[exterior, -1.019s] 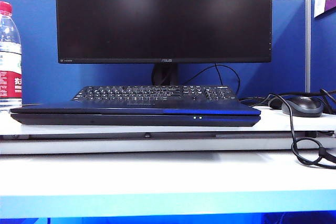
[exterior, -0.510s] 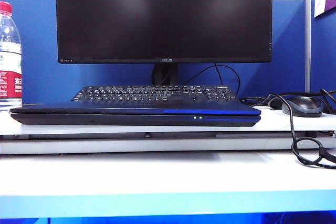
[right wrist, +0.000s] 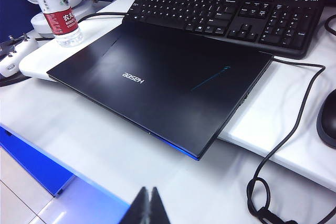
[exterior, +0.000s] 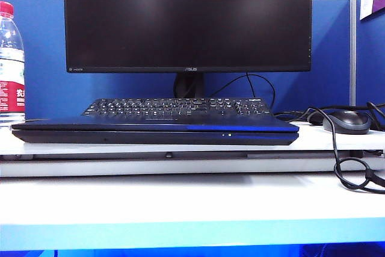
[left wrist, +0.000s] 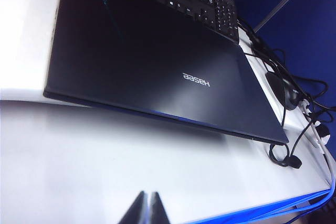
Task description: Close the lid of the black laptop.
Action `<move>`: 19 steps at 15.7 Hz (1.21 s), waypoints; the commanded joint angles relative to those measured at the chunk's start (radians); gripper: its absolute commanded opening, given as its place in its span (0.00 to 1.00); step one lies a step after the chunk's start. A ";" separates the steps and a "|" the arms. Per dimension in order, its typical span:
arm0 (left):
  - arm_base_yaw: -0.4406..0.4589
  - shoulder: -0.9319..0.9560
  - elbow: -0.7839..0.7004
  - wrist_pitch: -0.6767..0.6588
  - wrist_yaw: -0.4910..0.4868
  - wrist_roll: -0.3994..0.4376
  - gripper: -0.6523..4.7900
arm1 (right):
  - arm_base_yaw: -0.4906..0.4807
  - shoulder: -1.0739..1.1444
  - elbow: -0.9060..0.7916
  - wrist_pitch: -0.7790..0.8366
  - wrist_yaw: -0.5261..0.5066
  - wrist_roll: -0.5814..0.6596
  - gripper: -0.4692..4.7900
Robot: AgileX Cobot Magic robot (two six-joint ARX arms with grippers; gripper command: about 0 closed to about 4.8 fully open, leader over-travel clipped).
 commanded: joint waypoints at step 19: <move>0.413 -0.003 -0.261 0.504 -0.098 0.548 0.16 | 0.000 0.000 0.002 0.010 -0.002 0.002 0.09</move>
